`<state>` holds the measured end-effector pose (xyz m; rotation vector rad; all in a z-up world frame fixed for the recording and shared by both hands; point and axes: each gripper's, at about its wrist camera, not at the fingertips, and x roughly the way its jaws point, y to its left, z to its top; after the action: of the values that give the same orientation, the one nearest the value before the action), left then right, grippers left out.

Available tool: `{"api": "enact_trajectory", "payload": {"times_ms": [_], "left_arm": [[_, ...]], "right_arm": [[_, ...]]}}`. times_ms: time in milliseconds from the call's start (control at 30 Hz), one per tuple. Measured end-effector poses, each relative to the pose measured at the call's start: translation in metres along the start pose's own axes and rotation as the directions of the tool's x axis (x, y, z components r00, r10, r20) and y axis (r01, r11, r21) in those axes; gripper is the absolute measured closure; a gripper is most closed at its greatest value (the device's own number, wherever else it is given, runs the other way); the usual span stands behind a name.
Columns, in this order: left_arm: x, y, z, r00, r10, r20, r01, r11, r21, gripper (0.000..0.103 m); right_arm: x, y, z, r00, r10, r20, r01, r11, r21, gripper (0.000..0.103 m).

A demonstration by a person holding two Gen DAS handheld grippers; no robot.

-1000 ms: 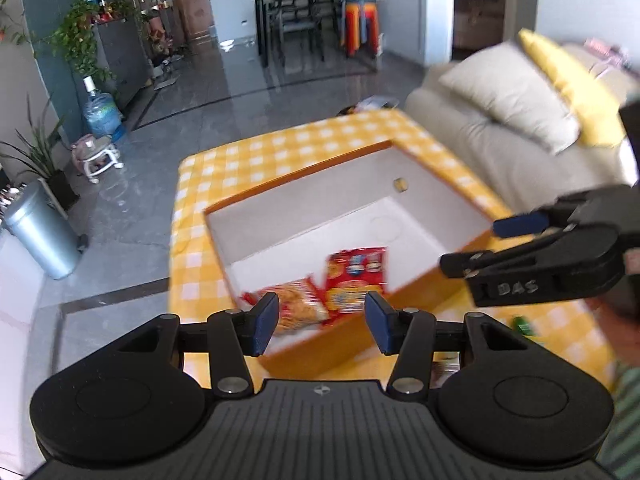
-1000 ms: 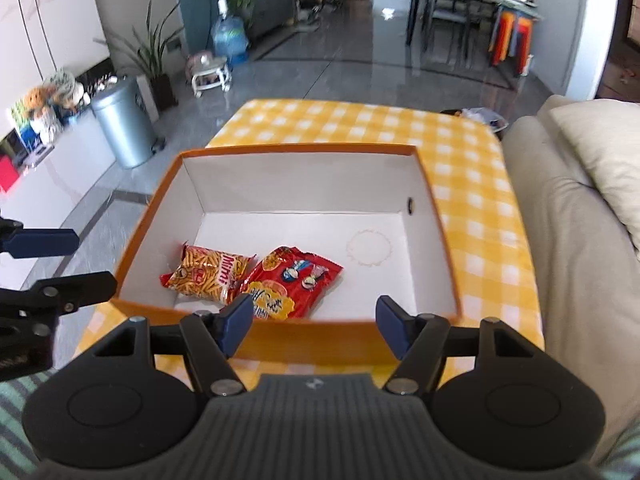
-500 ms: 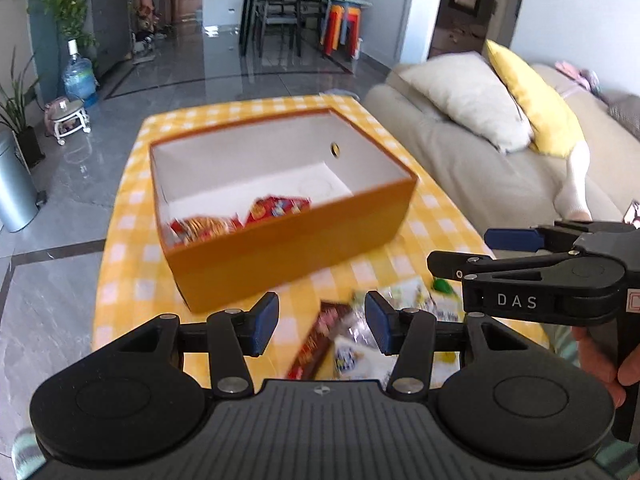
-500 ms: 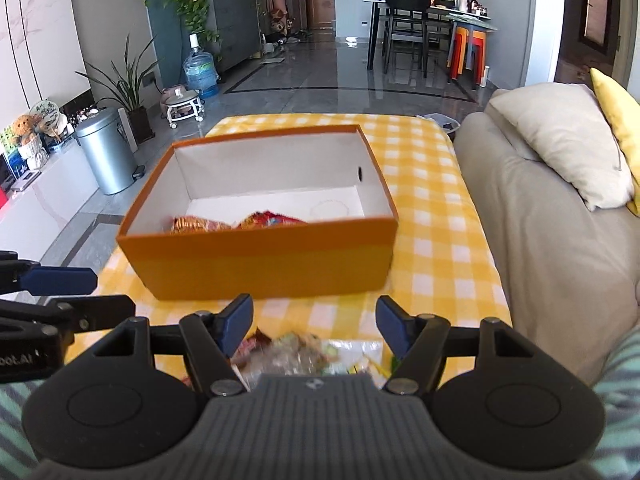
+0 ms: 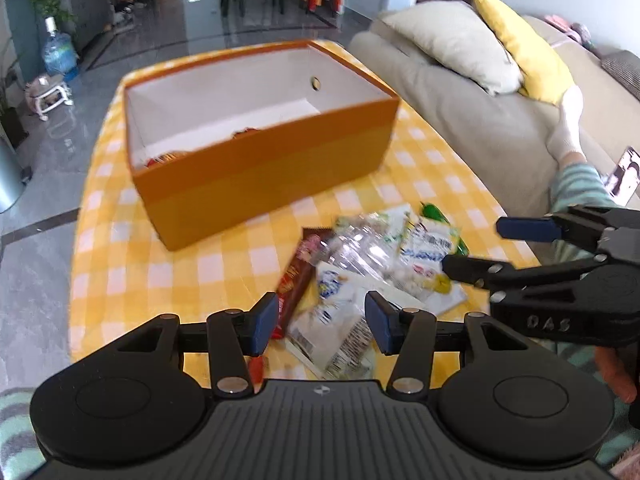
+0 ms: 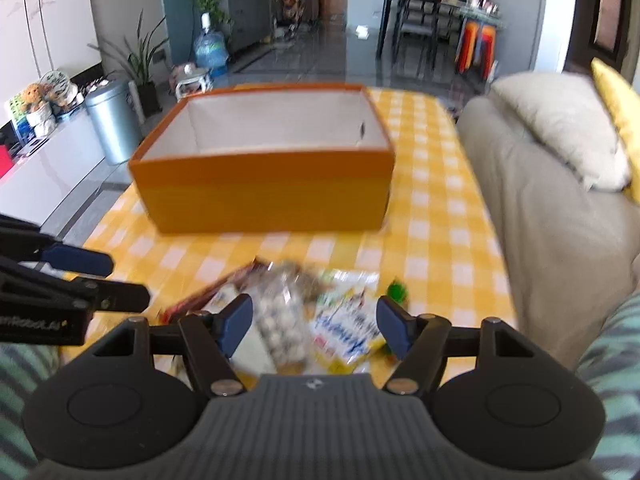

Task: Organize snacks
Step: 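Withdraw both tools from the box back toward the snack pile, then grasp the white printed bag with the left tool while the right tool grasps the candy tray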

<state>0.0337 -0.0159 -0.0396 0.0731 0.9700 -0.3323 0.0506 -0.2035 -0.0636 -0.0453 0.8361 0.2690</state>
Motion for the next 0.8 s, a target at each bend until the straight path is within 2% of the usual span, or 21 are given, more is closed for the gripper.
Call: {"api": "enact_trajectory", "payload": {"times_ms": [100, 300, 600, 700, 800], "left_arm": [[0.007, -0.008, -0.005, 0.999, -0.029, -0.021, 0.029, 0.998, 0.050, 0.041], [0.027, -0.022, -0.008, 0.997, -0.018, -0.070, 0.026, 0.993, 0.119, 0.040], [0.059, -0.039, -0.016, 0.993, 0.044, -0.108, -0.016, 0.970, 0.243, 0.038], [0.066, -0.045, -0.019, 0.993, 0.060, -0.104, -0.028, 0.959, 0.280, 0.032], [0.070, -0.047, -0.020, 0.993, 0.071, -0.091, -0.041, 0.955, 0.294, 0.032]], "right_arm": [[0.005, -0.001, -0.009, 0.999, 0.007, -0.036, -0.007, 1.000, 0.002, 0.037], [0.013, -0.008, -0.018, 0.995, -0.021, -0.095, 0.023, 0.999, 0.024, 0.037], [0.032, -0.020, -0.022, 0.985, -0.012, -0.172, 0.029, 0.995, 0.096, 0.037], [0.039, -0.025, -0.023, 0.980, -0.002, -0.198, 0.026, 0.992, 0.120, 0.038], [0.045, -0.025, -0.024, 0.976, 0.007, -0.216, 0.022, 0.991, 0.129, 0.038]]}}
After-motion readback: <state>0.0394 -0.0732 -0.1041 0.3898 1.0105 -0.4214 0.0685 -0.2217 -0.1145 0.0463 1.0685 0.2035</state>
